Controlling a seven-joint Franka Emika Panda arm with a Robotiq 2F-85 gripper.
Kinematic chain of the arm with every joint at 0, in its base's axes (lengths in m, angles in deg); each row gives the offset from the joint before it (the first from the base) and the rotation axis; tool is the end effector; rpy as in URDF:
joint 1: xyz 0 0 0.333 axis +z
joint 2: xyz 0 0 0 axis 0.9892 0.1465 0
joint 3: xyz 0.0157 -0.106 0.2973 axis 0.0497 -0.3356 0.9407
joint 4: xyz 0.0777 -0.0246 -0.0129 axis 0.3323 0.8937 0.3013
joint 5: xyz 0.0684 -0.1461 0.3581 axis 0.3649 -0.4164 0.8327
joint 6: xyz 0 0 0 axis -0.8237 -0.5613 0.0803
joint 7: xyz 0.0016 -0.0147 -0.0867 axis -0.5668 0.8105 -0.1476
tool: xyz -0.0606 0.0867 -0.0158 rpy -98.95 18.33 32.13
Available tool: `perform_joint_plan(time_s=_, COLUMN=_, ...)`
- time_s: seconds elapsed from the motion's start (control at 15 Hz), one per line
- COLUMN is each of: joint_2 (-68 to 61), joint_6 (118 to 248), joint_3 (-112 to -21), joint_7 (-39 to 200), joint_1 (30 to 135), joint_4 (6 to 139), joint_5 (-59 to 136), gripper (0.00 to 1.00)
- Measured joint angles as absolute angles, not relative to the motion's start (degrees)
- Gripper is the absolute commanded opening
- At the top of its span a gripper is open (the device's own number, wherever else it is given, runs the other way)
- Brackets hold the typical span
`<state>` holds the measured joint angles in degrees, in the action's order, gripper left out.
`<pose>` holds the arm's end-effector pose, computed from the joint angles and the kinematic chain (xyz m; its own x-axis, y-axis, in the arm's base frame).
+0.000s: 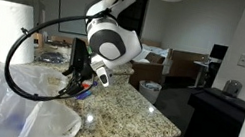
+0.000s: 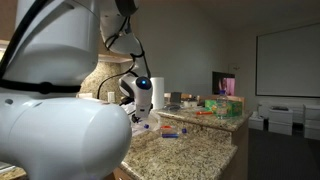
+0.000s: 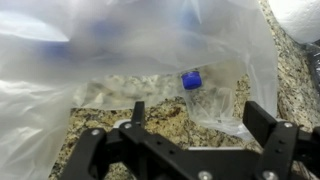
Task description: Remove a bottle from the plastic bag and put it on the counter and then put it back in the plastic bag
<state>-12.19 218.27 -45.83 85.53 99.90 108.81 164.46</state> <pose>0.4464 0.2440 0.3031 0.1054 -0.7820 -0.6143 -0.8473 0.2527 -0.4672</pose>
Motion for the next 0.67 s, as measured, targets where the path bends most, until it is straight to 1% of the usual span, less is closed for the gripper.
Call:
perform_joint_plan(time_s=0.27, joint_2=-11.1, joint_6=217.0, joint_3=-46.6, joint_7=85.4, joint_1=99.8, joint_4=107.7, joint_5=164.5, gripper=1.0)
perform_joint_plan(time_s=0.67, joint_2=-3.3, joint_6=212.7, joint_3=-49.4, joint_7=85.4, joint_1=99.4, joint_4=102.7, joint_5=163.0, gripper=1.0)
